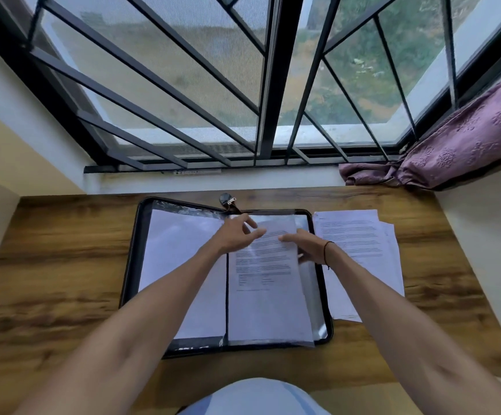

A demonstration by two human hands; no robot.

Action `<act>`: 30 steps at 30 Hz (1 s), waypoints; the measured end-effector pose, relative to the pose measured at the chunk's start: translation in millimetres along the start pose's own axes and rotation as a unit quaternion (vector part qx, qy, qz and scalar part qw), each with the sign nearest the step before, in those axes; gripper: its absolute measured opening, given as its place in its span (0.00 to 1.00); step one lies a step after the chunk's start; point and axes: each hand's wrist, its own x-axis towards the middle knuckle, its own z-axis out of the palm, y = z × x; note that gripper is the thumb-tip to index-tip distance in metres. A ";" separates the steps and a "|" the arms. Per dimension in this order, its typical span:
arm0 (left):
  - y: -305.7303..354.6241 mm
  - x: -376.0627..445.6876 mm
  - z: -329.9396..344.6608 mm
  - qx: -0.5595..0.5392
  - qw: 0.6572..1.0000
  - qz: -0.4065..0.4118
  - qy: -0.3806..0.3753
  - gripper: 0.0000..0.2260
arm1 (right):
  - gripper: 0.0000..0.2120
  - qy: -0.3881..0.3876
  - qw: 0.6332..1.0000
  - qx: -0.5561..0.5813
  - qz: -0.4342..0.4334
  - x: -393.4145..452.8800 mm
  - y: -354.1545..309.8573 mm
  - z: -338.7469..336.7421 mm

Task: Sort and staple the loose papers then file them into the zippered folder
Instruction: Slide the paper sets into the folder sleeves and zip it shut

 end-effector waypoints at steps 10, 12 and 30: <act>-3.6 -56.7 -41.1 -0.232 0.967 -0.100 -0.020 0.38 | 0.45 -0.214 0.966 0.121 -0.084 -21.8 -55.1 72.9; -17.0 -65.5 -52.2 -0.250 0.963 -0.101 0.001 0.28 | 0.42 -0.212 0.969 0.092 -0.086 -17.9 -59.9 92.0; -77.4 -86.5 -64.4 0.242 0.885 -0.094 0.387 0.32 | 0.18 0.212 0.935 -0.187 -0.215 37.8 -12.1 89.2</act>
